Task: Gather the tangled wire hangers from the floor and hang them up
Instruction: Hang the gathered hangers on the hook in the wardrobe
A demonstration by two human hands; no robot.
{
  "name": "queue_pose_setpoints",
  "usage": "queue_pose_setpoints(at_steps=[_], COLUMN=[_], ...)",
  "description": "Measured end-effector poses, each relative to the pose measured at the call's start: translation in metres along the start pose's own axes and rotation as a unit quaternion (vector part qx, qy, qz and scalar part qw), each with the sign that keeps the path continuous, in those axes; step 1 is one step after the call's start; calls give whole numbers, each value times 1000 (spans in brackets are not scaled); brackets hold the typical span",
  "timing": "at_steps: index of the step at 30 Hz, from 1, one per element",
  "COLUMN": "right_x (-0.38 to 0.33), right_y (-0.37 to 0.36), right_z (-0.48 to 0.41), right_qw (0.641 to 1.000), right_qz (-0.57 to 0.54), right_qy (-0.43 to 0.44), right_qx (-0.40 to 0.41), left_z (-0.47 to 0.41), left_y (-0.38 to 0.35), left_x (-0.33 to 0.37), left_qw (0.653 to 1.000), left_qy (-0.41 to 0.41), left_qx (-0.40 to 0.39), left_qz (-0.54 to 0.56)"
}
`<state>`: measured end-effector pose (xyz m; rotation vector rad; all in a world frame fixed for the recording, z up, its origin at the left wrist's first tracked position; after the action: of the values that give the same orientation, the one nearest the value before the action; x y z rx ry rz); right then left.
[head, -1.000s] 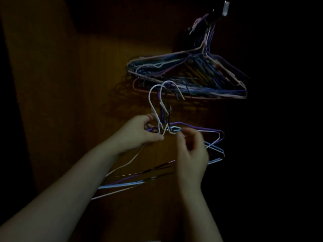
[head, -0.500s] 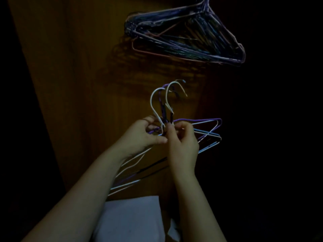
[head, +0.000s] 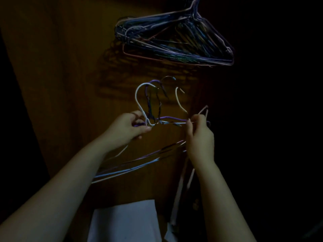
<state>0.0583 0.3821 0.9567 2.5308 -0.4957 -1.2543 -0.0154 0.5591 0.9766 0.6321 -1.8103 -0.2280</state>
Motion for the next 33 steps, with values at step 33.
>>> queue_pose_setpoints(at_steps=[33], right_x=[-20], right_y=[35], right_z=[-260], right_qw=[965], right_qz=[-227], right_qy=[111], right_qx=[-73], left_z=[-145], left_y=[69], left_x=[67], left_qw=[960], left_qy=[-137], left_qx=[-6], left_qz=[-243])
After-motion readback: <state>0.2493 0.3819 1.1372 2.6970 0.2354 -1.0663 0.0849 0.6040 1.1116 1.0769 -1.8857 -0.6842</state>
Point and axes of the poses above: each hand's wrist, its own z-axis away from the middle knuckle, its own y-axis out of the back of the hand, x = y × z, the point moved 1 cm from there along -z, towards the middle knuckle, and after that the axes turned 7 degrees about -z, right-handed, at the moved point
